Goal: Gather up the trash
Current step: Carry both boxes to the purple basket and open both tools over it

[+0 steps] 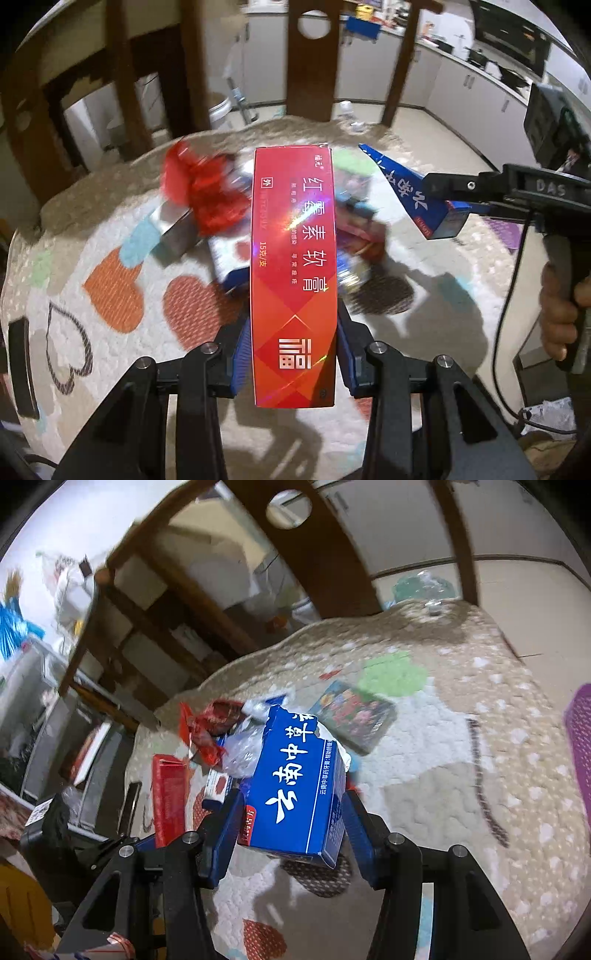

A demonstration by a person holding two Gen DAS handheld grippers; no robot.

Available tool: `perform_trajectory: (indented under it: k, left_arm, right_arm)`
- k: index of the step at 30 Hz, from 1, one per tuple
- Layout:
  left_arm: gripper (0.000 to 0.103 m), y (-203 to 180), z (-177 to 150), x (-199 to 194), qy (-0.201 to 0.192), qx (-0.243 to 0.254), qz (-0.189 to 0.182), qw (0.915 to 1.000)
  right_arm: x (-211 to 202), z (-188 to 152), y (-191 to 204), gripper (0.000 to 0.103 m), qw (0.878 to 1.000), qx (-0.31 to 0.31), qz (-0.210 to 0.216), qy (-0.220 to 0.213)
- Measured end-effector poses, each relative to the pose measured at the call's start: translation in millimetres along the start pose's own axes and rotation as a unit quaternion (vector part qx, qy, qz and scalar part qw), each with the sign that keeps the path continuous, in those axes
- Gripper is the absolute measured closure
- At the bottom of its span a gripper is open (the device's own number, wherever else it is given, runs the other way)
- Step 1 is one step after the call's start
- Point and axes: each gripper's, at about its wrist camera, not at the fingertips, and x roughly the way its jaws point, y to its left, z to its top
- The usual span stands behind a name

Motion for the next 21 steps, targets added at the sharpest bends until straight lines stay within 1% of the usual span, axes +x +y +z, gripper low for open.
perform_trajectory:
  k: [5, 8, 11, 15, 19, 21]
  left_arm:
    - [0.065, -42, 28, 7, 0.002, 0.031, -0.033, 0.9990]
    - [0.065, -77, 49, 16, 0.007, 0.054, -0.064, 0.9965]
    - [0.064, -117, 69, 33, 0.016, 0.081, -0.091, 0.9924]
    - [0.064, -173, 97, 67, 0.039, 0.113, -0.125, 0.9849]
    - [0.064, -216, 120, 109, 0.070, 0.114, -0.158, 0.9783]
    - [0.065, -237, 131, 128, 0.086, 0.111, -0.174, 0.9747]
  right_arm:
    - [-46, -2, -39, 0.044, 0.998, 0.031, -0.026, -0.050]
    - [-81, -3, -77, 0.044, 0.993, 0.060, -0.052, -0.083]
    - [-113, -7, -125, 0.044, 0.985, 0.097, -0.093, -0.106]
    - [-142, -13, -184, 0.044, 0.972, 0.144, -0.137, -0.126]
    - [-154, -14, -223, 0.044, 0.962, 0.167, -0.169, -0.136]
    - [-157, -14, -239, 0.044, 0.958, 0.176, -0.179, -0.139]
